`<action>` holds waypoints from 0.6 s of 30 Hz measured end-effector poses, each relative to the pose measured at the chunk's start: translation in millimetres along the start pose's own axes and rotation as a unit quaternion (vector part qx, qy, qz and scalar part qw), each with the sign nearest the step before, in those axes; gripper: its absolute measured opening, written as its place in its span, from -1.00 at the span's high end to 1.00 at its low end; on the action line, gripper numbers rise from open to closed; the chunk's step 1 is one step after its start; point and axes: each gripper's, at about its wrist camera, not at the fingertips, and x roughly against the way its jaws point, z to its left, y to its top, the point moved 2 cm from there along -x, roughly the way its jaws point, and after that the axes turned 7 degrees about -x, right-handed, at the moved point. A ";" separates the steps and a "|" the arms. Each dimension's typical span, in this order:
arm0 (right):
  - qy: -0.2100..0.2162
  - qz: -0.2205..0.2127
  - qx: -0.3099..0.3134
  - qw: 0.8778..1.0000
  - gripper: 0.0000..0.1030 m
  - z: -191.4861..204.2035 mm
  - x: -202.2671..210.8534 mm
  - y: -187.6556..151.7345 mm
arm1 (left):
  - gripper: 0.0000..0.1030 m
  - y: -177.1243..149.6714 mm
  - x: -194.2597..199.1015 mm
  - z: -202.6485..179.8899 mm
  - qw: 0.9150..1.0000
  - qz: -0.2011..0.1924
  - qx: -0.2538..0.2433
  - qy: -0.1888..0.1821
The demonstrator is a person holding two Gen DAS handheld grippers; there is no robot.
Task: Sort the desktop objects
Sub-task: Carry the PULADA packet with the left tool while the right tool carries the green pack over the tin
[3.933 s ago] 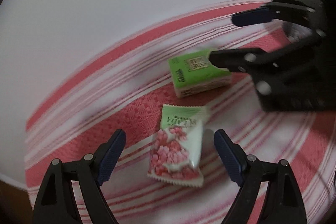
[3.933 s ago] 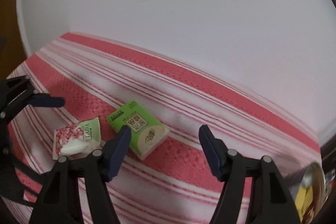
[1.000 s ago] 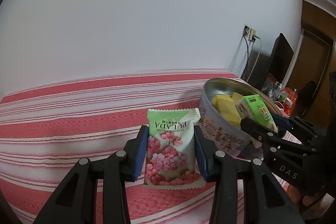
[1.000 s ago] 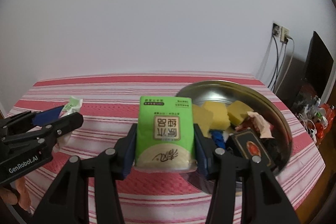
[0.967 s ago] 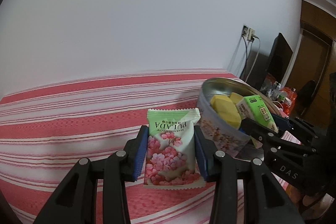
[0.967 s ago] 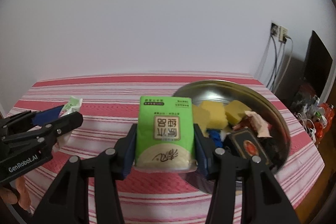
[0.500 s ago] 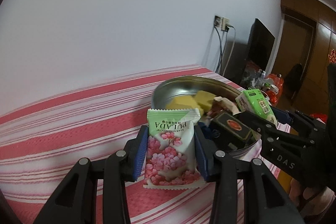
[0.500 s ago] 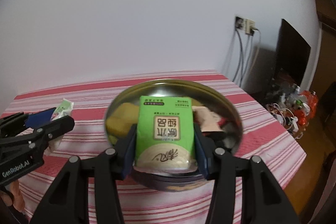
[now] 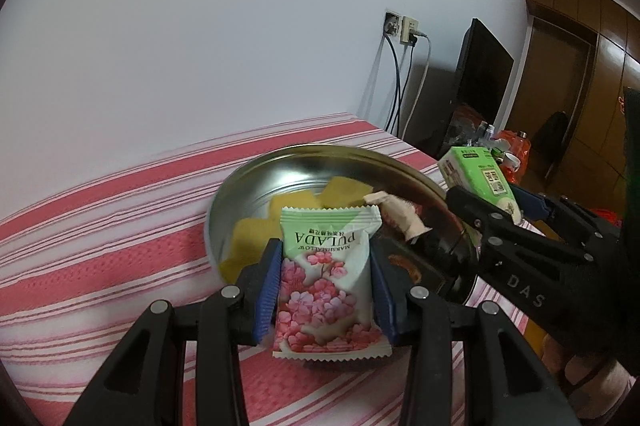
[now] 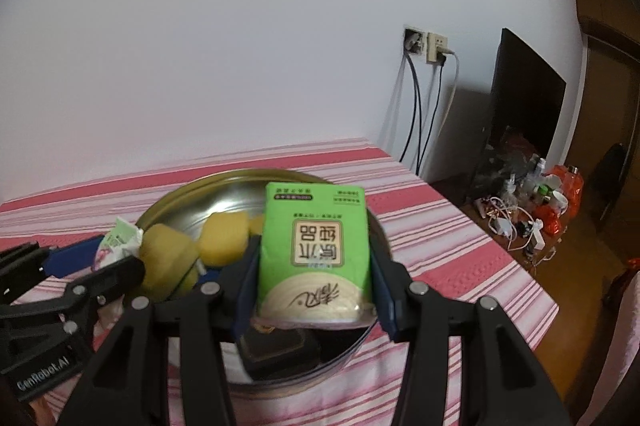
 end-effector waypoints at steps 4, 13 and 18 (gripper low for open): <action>-0.008 0.003 0.000 1.000 0.03 -7.5 -10.2 7.3 | 0.13 11.0 -14.4 -10.4 1.000 0.006 -0.008 0.003; -0.018 0.005 0.001 1.000 0.03 -17.8 -31.3 20.9 | 0.13 19.2 -41.7 -12.1 1.000 0.020 -0.007 0.015; -0.019 0.008 0.004 1.000 0.03 -19.1 -43.5 26.8 | 0.13 21.0 -50.8 -12.8 0.999 0.027 0.000 0.017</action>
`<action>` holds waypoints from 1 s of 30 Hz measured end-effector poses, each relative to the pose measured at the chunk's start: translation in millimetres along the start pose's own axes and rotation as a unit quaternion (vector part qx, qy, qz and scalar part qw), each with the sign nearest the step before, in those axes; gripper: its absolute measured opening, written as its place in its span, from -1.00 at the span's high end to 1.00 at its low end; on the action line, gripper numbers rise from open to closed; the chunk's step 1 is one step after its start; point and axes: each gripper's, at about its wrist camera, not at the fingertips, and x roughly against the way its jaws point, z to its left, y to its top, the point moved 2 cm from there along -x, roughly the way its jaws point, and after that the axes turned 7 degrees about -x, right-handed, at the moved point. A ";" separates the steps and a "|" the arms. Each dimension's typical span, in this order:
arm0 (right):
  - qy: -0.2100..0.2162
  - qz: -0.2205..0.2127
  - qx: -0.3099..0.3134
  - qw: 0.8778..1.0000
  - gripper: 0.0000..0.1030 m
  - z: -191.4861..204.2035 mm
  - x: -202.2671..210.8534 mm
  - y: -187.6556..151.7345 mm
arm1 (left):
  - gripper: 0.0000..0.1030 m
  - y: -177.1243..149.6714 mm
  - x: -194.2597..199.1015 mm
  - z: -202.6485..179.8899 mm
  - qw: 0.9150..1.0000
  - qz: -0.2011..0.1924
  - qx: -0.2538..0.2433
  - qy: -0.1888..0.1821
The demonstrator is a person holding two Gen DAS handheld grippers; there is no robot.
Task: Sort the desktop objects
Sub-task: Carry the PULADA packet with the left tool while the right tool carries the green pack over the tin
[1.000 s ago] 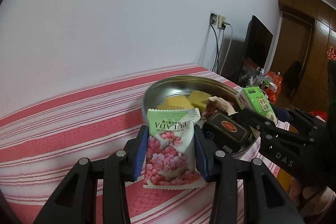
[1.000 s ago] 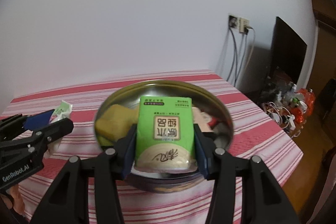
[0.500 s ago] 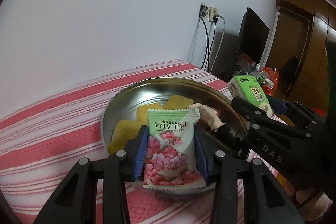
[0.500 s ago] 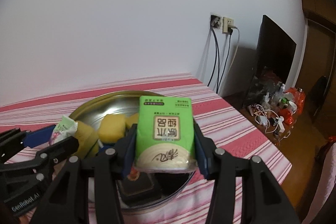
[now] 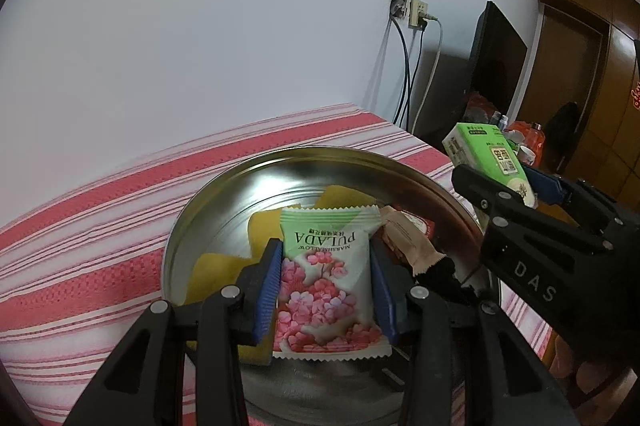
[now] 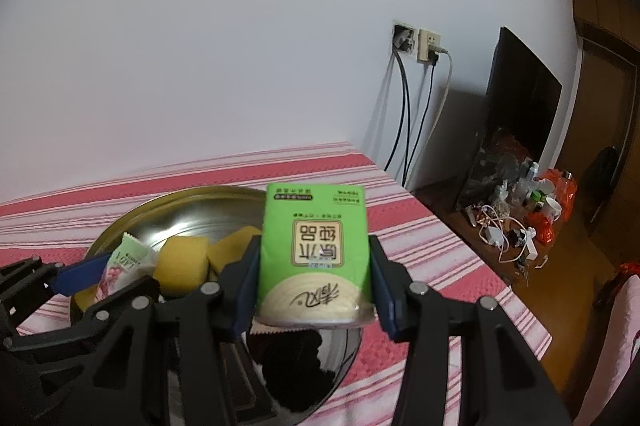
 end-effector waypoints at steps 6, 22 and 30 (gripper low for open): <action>-0.006 0.005 0.008 1.000 0.03 1.3 -17.8 7.3 | 0.13 5.6 -5.0 0.5 1.000 0.003 0.007 -0.001; 0.002 0.029 0.027 0.999 0.03 10.6 -54.8 21.2 | 0.13 10.7 -21.7 14.8 0.999 0.025 0.034 0.021; 0.008 0.052 0.034 0.998 0.03 16.4 -72.3 23.7 | 0.13 14.8 -35.4 18.8 0.998 0.043 0.040 0.032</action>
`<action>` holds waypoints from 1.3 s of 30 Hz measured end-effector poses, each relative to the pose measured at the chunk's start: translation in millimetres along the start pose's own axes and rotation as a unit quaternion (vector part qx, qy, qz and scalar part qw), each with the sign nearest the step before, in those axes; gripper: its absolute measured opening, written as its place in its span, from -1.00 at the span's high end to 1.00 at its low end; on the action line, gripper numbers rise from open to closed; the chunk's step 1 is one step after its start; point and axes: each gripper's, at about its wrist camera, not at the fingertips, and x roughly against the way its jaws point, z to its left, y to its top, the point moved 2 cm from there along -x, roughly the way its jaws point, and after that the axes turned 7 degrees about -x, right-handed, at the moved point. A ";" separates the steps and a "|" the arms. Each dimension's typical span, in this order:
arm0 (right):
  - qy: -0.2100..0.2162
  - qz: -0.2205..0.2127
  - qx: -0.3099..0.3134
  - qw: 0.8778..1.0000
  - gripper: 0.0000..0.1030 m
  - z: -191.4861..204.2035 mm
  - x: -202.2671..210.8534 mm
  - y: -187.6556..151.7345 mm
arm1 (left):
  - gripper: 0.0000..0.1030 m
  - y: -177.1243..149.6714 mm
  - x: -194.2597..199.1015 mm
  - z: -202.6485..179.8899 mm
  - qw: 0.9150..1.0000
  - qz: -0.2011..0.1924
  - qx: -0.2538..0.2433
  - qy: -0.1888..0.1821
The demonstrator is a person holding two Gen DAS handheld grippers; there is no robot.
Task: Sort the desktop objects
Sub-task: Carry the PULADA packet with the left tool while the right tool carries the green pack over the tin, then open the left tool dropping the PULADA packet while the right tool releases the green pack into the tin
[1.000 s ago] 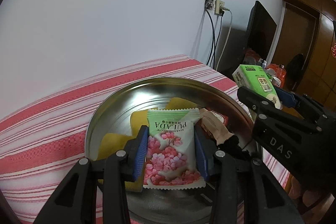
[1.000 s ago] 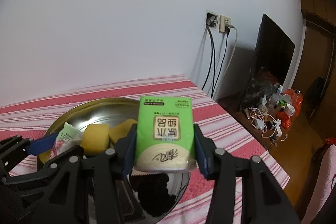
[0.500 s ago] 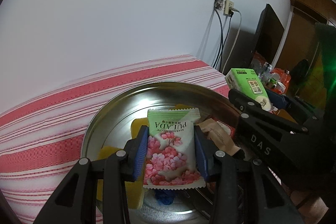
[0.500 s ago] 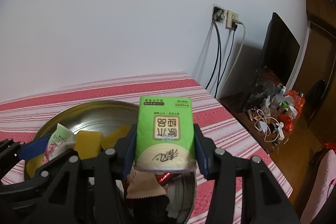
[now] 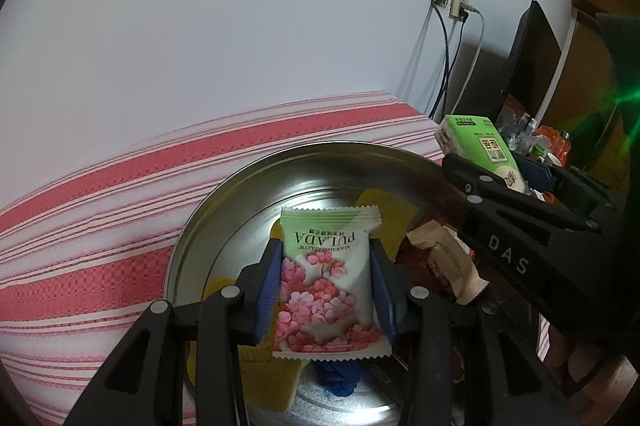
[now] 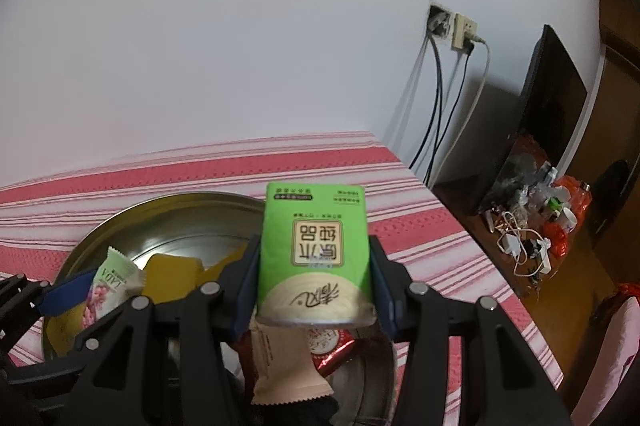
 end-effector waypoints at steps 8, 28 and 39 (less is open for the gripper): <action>-0.001 0.026 0.007 1.000 0.03 2.9 -14.4 3.8 | 0.13 8.1 -14.4 -3.3 1.000 0.019 0.006 0.000; -0.004 -0.012 -0.048 0.999 -0.35 -34.7 8.9 -3.7 | -0.76 11.6 -3.6 16.3 0.998 0.019 0.025 0.051; 0.014 0.004 -0.120 0.993 -0.34 -47.0 44.4 -32.3 | -0.76 -3.5 18.2 5.1 0.997 -0.007 -0.006 0.072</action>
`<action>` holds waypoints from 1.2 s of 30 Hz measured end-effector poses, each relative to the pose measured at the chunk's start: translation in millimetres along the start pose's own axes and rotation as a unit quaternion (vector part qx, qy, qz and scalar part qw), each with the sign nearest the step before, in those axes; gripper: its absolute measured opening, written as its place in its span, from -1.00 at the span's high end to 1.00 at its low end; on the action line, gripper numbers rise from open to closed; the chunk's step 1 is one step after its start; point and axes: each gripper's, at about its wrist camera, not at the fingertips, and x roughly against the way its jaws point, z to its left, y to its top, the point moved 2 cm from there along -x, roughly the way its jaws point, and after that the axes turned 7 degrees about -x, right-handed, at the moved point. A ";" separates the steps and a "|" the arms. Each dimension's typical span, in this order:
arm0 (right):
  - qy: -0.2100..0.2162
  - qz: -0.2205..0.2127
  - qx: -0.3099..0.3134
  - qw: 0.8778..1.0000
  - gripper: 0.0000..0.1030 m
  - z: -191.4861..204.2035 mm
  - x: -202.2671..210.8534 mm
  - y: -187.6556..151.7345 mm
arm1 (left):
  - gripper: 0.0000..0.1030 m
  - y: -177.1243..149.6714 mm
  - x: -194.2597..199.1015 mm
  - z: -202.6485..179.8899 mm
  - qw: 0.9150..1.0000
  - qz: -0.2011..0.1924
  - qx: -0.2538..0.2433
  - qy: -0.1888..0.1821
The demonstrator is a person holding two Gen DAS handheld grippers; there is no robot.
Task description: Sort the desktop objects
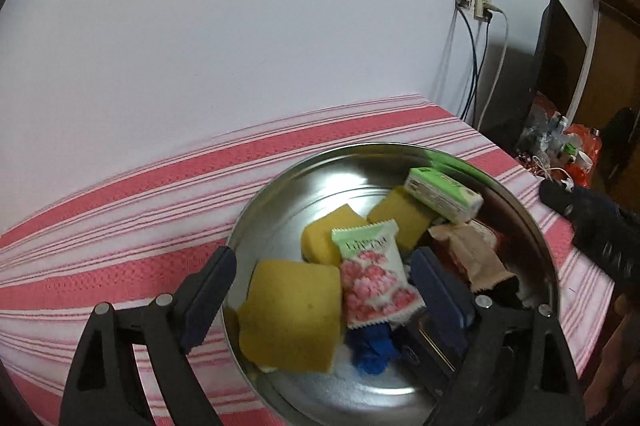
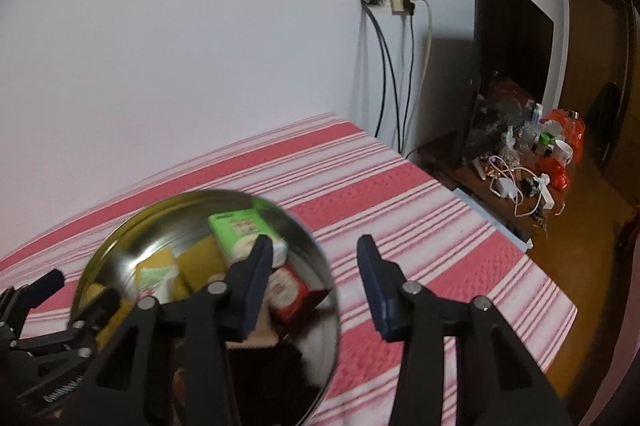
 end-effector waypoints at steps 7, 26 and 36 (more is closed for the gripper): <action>-0.007 -0.043 0.006 0.999 -0.99 25.3 44.0 -18.9 | -0.80 -17.9 13.3 4.5 1.000 0.016 0.002 0.009; -0.054 -0.089 -0.043 0.994 -0.99 40.2 111.1 -71.4 | -0.99 -71.0 82.1 40.1 0.994 -0.050 -0.035 0.096; -0.061 -0.095 -0.043 0.993 -0.99 47.9 124.9 -83.3 | -0.99 -84.3 99.7 47.4 0.990 -0.052 -0.057 0.122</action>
